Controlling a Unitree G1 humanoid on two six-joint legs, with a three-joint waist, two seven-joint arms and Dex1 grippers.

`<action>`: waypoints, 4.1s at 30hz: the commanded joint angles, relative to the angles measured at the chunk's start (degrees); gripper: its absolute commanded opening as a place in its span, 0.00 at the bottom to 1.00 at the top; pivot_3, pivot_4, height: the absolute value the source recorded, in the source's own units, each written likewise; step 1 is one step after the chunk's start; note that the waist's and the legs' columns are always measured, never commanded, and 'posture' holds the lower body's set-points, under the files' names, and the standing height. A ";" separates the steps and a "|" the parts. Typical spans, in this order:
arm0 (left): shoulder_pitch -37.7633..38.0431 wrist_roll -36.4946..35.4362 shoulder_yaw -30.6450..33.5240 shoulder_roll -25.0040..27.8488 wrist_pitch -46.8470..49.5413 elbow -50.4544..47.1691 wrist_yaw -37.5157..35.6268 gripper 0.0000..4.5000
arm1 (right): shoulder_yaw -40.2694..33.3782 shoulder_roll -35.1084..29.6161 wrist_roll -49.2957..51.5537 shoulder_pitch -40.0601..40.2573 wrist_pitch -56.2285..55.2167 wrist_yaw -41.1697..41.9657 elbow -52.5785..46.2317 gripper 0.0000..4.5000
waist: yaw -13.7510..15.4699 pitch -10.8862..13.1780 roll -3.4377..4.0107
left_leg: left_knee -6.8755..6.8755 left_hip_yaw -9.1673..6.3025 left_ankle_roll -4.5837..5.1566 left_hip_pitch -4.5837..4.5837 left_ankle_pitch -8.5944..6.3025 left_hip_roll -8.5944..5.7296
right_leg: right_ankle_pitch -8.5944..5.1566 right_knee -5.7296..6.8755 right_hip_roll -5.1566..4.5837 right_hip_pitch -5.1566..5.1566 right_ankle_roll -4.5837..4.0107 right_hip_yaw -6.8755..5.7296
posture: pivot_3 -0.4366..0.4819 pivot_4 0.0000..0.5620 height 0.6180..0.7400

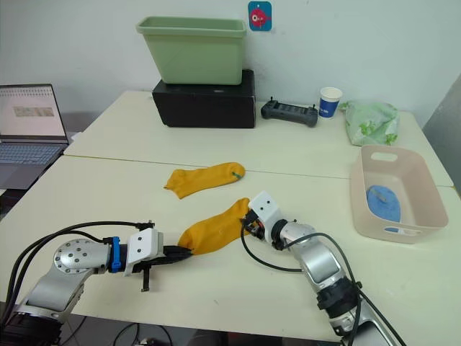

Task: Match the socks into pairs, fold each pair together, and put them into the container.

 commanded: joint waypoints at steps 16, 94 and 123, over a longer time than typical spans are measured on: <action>-9.05 0.46 -4.64 -2.66 -2.29 5.51 -4.02 0.00 | -10.11 -8.00 5.82 20.23 25.82 -1.74 -40.23 0.01 | 0.41 0.03 0.05 | 0.00 -0.09 -0.01 -0.19 0.00 -0.01 | -0.02 -0.09 -0.03 -0.02 0.03 -0.13 | 0.48 0.27 0.64; -10.92 -2.38 -9.35 3.84 -12.00 -1.45 -8.13 0.00 | -5.50 -27.99 8.22 8.41 3.42 34.96 -25.19 0.01 | 0.11 0.15 0.10 | 0.07 -0.03 0.00 -0.07 0.01 -0.01 | 0.01 -0.04 -0.02 0.05 -0.01 -0.07 | 0.48 0.27 0.64; -16.87 -21.92 -8.99 5.32 50.73 -1.94 -3.56 0.00 | -17.76 -14.44 33.76 -0.31 49.39 2.63 -24.54 0.01 | 0.04 0.49 -0.13 | -0.01 0.01 0.01 -0.29 0.00 -0.03 | -0.01 -0.13 0.04 -0.24 0.00 0.05 | 0.48 0.27 0.64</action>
